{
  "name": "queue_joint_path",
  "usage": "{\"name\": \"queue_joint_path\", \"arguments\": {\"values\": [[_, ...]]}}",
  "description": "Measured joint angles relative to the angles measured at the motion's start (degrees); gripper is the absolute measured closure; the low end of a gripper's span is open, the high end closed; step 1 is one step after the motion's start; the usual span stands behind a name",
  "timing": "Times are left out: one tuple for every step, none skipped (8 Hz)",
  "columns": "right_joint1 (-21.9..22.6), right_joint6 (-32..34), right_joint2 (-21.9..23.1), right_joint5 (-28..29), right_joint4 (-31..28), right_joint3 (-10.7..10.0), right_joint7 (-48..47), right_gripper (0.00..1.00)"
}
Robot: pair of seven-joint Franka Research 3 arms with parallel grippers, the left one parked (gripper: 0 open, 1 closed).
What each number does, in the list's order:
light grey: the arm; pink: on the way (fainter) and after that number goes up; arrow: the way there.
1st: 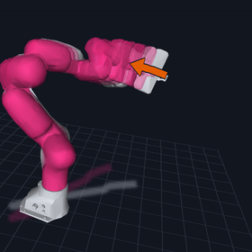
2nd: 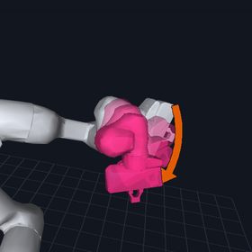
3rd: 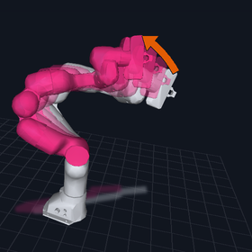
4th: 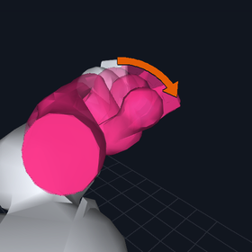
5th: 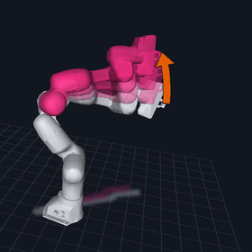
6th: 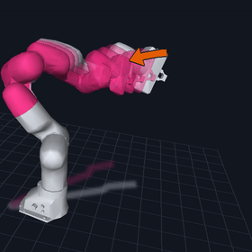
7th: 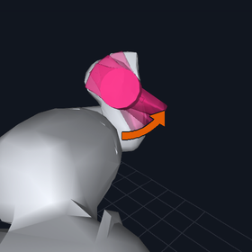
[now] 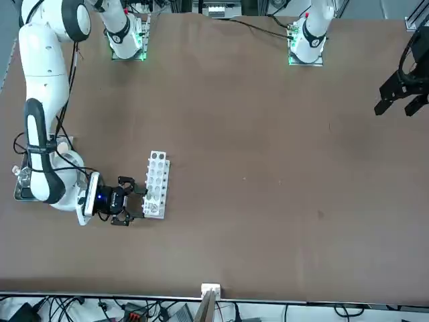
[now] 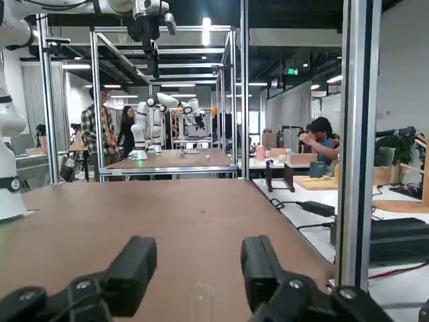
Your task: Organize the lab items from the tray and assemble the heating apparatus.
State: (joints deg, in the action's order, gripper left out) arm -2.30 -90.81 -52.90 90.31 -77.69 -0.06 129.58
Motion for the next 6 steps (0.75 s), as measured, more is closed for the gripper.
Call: {"name": "queue_joint_path", "arguments": {"values": [[-0.05,-0.03,0.3,-2.02,0.89,-1.33,-2.18,0.07],[-0.18,-0.01,1.25,-5.02,1.85,-3.36,-4.86,0.04],[-0.44,0.04,2.97,-8.23,2.5,-5.17,-7.36,0.04],[-0.69,0.01,5.08,-11.47,2.76,-6.77,-10.08,0.04],[-0.81,0.02,7.16,-14.97,2.8,-8.79,-13.05,0.04],[-1.11,0.08,8.74,-18.09,2.83,-10.52,-15.56,0.04]]}}
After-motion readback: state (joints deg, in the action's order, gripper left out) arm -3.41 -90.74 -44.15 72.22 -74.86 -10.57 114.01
